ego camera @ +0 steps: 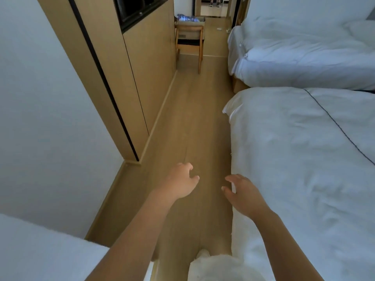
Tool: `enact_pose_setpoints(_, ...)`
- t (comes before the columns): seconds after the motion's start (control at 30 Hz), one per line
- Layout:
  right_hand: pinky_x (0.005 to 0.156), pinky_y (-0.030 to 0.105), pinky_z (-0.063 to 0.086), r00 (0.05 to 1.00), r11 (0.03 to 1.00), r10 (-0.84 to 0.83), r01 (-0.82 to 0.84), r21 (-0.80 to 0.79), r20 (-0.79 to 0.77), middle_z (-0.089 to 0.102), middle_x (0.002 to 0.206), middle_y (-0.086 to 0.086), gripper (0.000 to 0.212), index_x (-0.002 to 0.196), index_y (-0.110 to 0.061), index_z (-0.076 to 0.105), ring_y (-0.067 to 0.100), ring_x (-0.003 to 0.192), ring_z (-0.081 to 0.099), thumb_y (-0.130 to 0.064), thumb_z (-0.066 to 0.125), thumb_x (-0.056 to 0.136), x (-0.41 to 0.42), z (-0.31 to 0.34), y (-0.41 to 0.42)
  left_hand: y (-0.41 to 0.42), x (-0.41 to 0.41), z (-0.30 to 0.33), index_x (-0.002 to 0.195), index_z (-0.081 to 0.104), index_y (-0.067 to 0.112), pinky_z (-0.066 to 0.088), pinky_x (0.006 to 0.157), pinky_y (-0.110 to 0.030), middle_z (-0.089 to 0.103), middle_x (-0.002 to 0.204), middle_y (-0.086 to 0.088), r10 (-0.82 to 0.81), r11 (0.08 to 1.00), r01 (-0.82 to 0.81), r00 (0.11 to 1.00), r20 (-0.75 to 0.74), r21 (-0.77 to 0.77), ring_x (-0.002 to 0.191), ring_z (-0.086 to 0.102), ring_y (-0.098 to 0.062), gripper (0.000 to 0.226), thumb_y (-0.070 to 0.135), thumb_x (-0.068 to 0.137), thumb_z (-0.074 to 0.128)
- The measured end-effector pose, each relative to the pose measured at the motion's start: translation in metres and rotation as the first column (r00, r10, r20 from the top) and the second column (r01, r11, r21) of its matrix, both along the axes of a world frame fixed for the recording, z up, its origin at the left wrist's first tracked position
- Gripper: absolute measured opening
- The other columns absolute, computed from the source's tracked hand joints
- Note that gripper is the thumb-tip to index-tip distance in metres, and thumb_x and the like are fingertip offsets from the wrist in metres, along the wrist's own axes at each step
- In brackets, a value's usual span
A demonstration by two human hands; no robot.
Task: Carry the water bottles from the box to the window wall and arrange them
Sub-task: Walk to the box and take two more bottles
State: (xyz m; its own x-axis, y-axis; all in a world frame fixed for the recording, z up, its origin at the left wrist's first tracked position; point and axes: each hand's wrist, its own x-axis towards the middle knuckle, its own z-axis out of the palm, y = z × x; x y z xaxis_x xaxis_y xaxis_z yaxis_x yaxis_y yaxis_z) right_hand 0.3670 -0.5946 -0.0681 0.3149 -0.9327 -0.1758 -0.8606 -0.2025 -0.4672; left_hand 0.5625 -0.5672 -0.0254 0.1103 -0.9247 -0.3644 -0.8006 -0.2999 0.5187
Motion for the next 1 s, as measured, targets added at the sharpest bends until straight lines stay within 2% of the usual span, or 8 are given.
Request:
enact_pose_setpoints(0.17, 0.097, 0.027, 0.039, 0.995, 0.997, 0.069, -0.072, -0.042, -0.07, 0.052, 0.131, 0.001, 0.039, 0.13, -0.017, 0.05, 0.018, 0.118, 0.049, -0.034, 0.047, 0.095, 0.003, 0.006, -0.091, -0.081, 0.003, 0.002, 0.139, 0.039, 0.019, 0.041, 0.094, -0.033, 0.039, 0.142, 0.0, 0.042, 0.999, -0.042, 0.999, 0.023, 0.028, 0.12, 0.047, -0.021, 0.048, 0.04, 0.097, 0.043)
enact_pose_setpoints(0.3, 0.096, 0.027, 0.039, 0.989, 0.992, 0.121, -0.123, -0.027, -0.082, 0.052, 0.131, -0.001, 0.04, 0.132, -0.016, 0.048, 0.016, 0.116, 0.049, -0.034, 0.047, 0.096, 0.012, 0.001, -0.147, -0.137, 0.011, -0.005, 0.14, 0.038, 0.021, 0.04, 0.1, -0.035, 0.033, 0.149, -0.001, 0.054, 0.997, -0.055, 0.998, 0.007, 0.056, 0.125, 0.046, -0.02, 0.049, 0.042, 0.096, 0.043)
enact_pose_setpoints(0.6, 0.09, 0.028, 0.043, 0.989, 0.993, 0.119, -0.12, -0.011, -0.086, 0.056, 0.121, 0.002, 0.034, 0.123, -0.012, 0.053, 0.018, 0.11, 0.05, -0.03, 0.047, 0.095, 0.065, -0.006, -0.305, -0.295, 0.065, -0.015, 0.139, 0.04, 0.017, 0.039, 0.102, -0.035, 0.043, 0.139, -0.004, 0.059, 0.998, -0.059, 0.998, 0.022, 0.034, 0.124, 0.046, -0.021, 0.049, 0.039, 0.096, 0.046)
enact_pose_setpoints(0.73, 0.09, 0.031, 0.045, 0.992, 0.993, 0.104, -0.107, -0.04, -0.077, 0.055, 0.119, 0.001, 0.037, 0.127, -0.013, 0.05, 0.018, 0.109, 0.049, -0.03, 0.047, 0.094, 0.105, 0.002, -0.393, -0.384, 0.107, -0.008, 0.138, 0.041, 0.018, 0.037, 0.097, -0.032, 0.043, 0.139, -0.003, 0.056, 0.998, -0.056, 0.998, 0.027, 0.003, 0.122, 0.047, -0.02, 0.048, 0.039, 0.096, 0.046)
enact_pose_setpoints(0.83, 0.089, 0.031, 0.045, 0.99, 0.992, 0.108, -0.114, -0.053, -0.094, 0.055, 0.12, 0.001, 0.039, 0.129, -0.014, 0.049, 0.018, 0.108, 0.049, -0.03, 0.047, 0.094, 0.132, 0.009, -0.454, -0.447, 0.136, 0.0, 0.138, 0.041, 0.017, 0.04, 0.1, -0.035, 0.043, 0.138, -0.003, 0.041, 0.999, -0.041, 0.998, 0.046, -0.002, 0.121, 0.048, -0.021, 0.048, 0.04, 0.096, 0.046)
enact_pose_setpoints(1.0, 0.087, 0.034, 0.047, 0.993, 0.997, 0.073, -0.076, -0.033, -0.097, 0.056, 0.112, 0.003, 0.034, 0.121, -0.011, 0.054, 0.021, 0.104, 0.051, -0.027, 0.048, 0.091, 0.166, 0.016, -0.537, -0.535, 0.165, 0.009, 0.137, 0.042, 0.016, 0.04, 0.1, -0.035, 0.044, 0.137, -0.005, 0.004, 1.0, -0.004, 0.997, 0.075, -0.001, 0.121, 0.048, -0.023, 0.048, 0.039, 0.095, 0.047)
